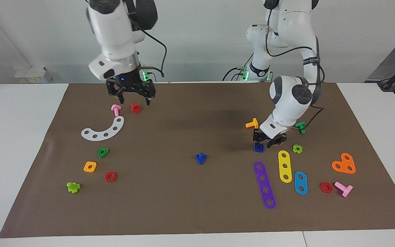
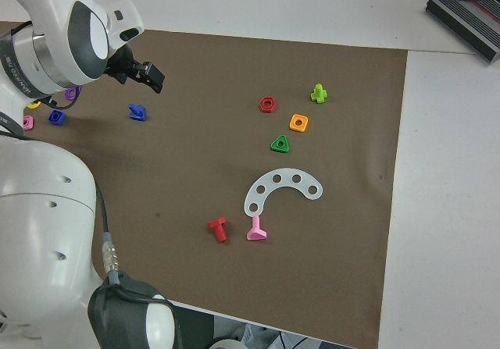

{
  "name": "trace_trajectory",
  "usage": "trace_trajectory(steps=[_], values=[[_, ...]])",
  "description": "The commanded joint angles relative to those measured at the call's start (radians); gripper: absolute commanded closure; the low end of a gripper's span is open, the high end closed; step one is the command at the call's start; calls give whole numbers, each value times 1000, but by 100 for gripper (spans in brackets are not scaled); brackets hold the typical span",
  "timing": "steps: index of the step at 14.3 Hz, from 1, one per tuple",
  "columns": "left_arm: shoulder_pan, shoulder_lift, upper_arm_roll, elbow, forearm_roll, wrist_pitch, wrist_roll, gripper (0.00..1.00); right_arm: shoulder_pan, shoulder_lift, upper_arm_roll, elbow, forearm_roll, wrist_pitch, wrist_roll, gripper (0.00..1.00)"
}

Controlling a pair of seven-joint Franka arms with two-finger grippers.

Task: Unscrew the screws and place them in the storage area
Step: 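Release the nut with the left gripper while the right gripper approaches the triangle, then grasp the blue triangle with the right gripper while the left gripper retracts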

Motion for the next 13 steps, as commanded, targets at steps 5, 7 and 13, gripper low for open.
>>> trace_trajectory(steps=[5, 7, 13], values=[[107, -106, 123, 92, -2, -192, 14, 0, 102, 273, 11, 70, -7, 234, -10, 0], [118, -108, 135, 144, 101, -278, 16, 0, 113, 323, 11, 70, -13, 343, -12, 0], [140, -114, 149, 394, 154, -617, 16, 0, 108, 381, 11, 58, -44, 443, -76, 24]])
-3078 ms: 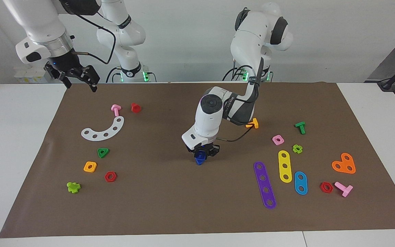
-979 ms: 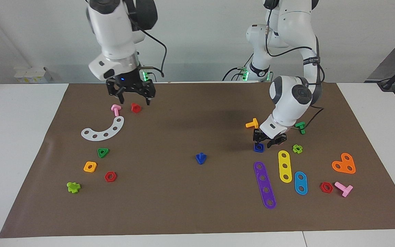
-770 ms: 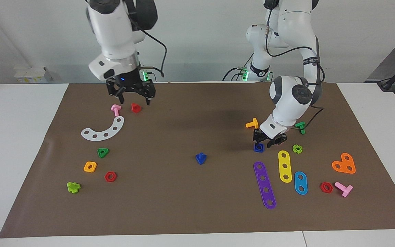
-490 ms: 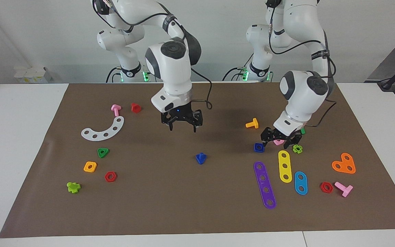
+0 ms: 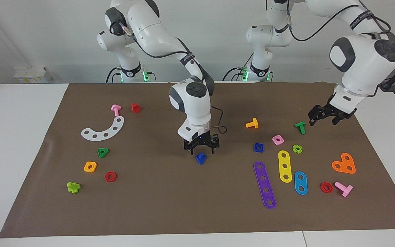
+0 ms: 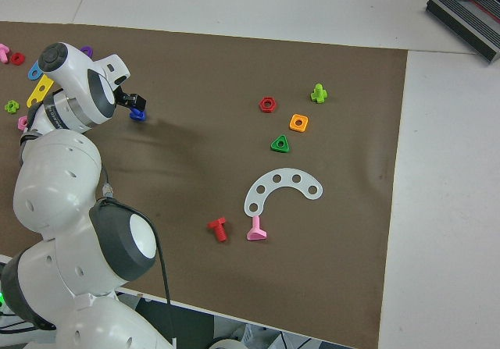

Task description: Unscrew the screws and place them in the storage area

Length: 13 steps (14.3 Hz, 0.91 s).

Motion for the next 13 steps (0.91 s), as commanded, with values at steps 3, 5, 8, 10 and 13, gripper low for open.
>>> trace_trajectory(steps=[3, 5, 8, 10, 13], values=[[11, -20, 4, 132, 14, -218, -5, 0, -11, 8, 7, -26, -31, 54, -56, 42], [9, -68, 1, 123, 14, -229, -5, 0, -11, 8, 7, -30, -31, 56, -60, 57], [-3, -80, -5, 108, 14, -223, -5, 0, -11, 8, 6, -37, -31, 59, -69, 64], [-3, -80, -5, 106, 14, -216, -5, 0, -11, 6, 6, -50, -31, 82, -72, 67], [-5, -79, -8, 106, 16, -194, -11, 0, -11, 6, 7, -53, -31, 97, -72, 67]])
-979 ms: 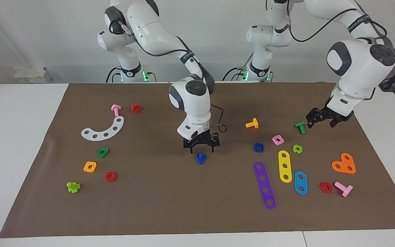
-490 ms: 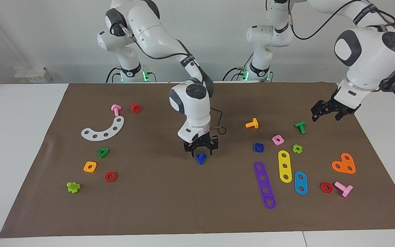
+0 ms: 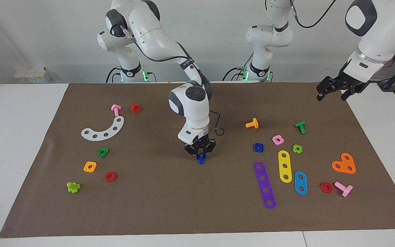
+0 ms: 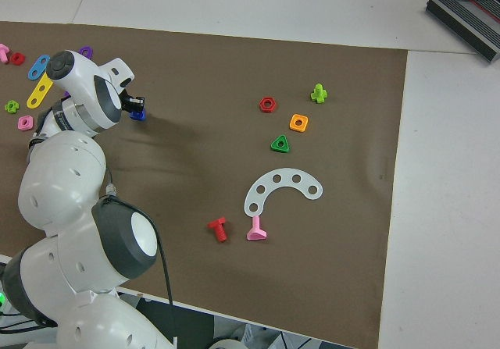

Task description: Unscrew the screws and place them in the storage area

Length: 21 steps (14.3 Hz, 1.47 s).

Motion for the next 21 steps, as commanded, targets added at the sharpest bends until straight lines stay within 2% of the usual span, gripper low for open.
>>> trace_trajectory(steps=[1, 2, 3, 4, 6, 9, 10, 13, 15, 17, 21], values=[[-6, -11, -7, -15, 16, 20, -14, 0, -10, -3, 9, -16, -8, 32, -25, 67], [-6, -11, -10, -11, 16, 20, -17, 0, -10, -3, 9, -16, -8, 32, -25, 75], [-11, -5, -10, -8, 17, 19, -17, 0, -10, -3, 9, -16, -8, 32, -27, 93], [-15, -2, -12, -6, 17, 20, -18, 0, -9, -3, 9, -16, -8, 30, -24, 100], [17, -8, -27, -3, 10, 17, -15, 0, -10, -6, 8, -7, -8, 15, -19, 100], [174, -5, -200, -5, 6, 20, -17, 0, -18, -16, 6, 50, -5, -66, -22, 100], [226, -5, -255, -5, 8, 20, -17, 0, -23, -48, -3, 49, -7, -92, -25, 100], [311, -13, -338, -18, 10, 28, -17, 0, -133, -228, -6, -26, -7, -155, -112, 100], [323, -18, -346, -34, 10, 31, -15, 0, -238, -315, -5, -69, -7, -195, -219, 100], [333, -34, -368, -61, 13, 31, -12, 0, -350, -381, -3, -117, -5, -217, -293, 100], [330, -59, -371, -115, 26, 56, -21, 0, -496, -446, -2, -288, 33, -173, -460, 100]])
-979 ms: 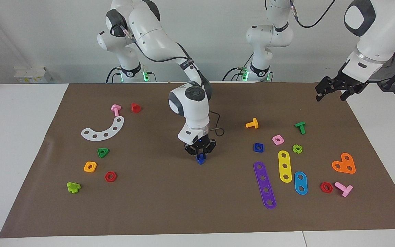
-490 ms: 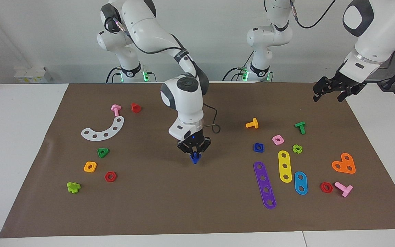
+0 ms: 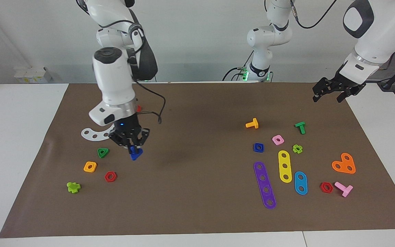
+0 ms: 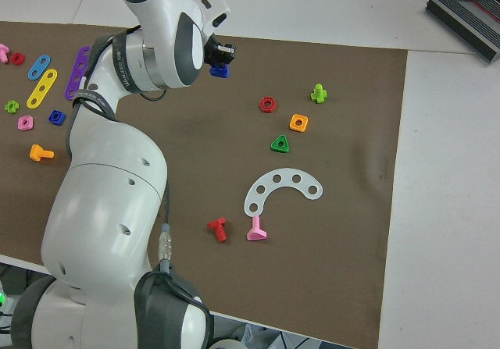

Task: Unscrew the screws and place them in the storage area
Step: 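Carry the blue triangle to beside the green triangle and lower it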

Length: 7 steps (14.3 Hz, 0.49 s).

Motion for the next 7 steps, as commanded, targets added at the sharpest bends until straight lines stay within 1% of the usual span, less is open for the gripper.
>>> trace_trajectory(steps=[1, 3, 5, 7], values=[[17, -62, -15, -107, 42, 65, -23, 0, -71, -50, 21, -177, 46, 93, -87, 100], [-7, -68, -17, -127, 80, 85, -64, 0, -86, -43, 21, -254, 63, 172, -95, 100], [-38, -66, -15, -124, 103, 85, -104, 0, -91, -27, 21, -353, 63, 319, -87, 100], [-49, -63, -16, -124, 103, 83, -106, 0, -94, 2, 21, -403, 68, 405, -84, 100]])
